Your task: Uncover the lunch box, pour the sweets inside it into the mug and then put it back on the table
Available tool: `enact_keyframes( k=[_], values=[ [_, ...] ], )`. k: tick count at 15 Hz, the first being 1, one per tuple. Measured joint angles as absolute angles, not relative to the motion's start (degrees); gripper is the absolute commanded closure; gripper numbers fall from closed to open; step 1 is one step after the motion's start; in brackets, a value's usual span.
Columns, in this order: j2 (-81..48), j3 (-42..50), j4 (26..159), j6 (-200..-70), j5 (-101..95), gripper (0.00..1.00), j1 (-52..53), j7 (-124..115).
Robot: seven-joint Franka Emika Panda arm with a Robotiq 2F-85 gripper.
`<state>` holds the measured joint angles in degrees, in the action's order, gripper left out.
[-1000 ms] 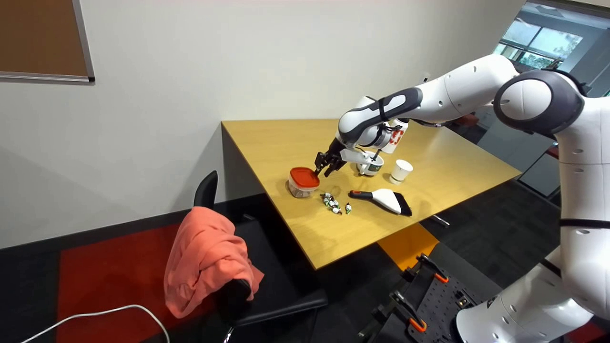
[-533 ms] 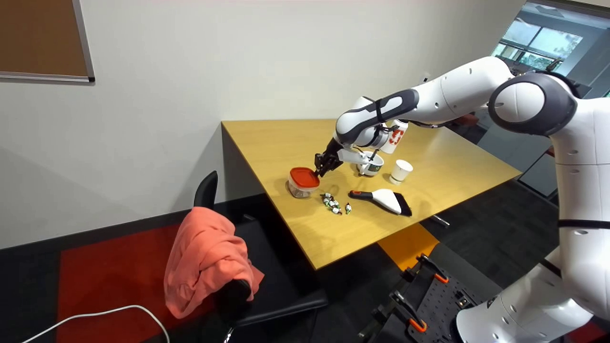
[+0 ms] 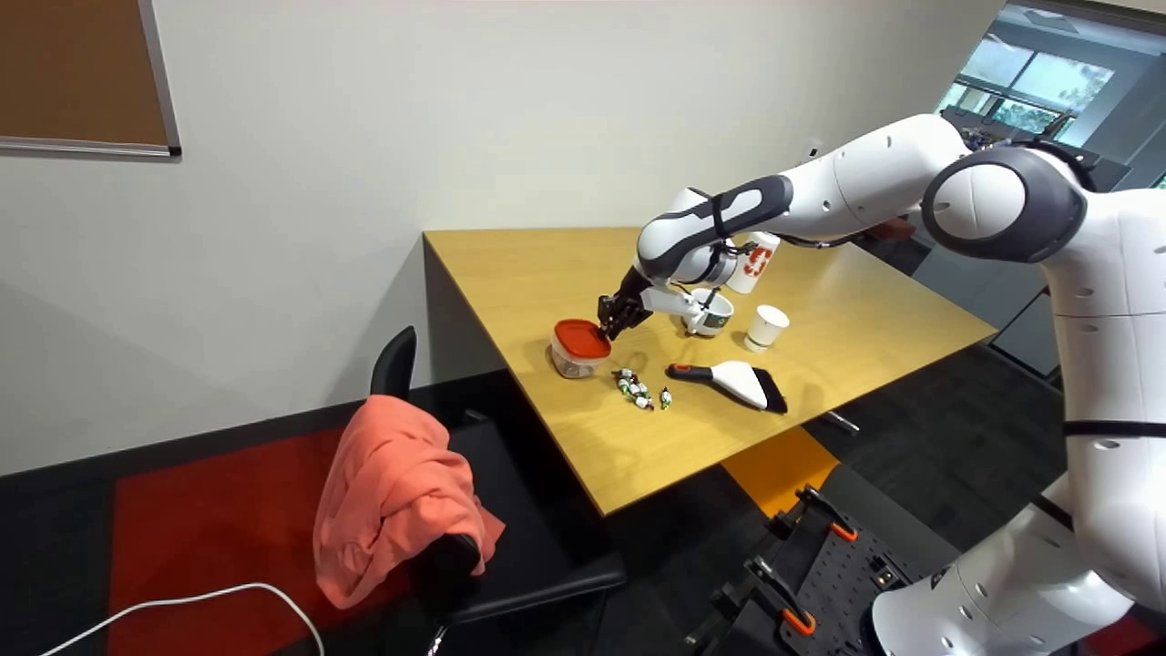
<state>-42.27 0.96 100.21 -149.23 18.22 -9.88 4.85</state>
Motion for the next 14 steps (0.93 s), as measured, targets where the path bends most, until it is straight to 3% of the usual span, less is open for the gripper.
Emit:
enact_keyframes(
  k=[14],
  values=[
    [-41.36,0.87,99.81,-149.65,18.19,0.98,-9.76,4.08]
  ],
)
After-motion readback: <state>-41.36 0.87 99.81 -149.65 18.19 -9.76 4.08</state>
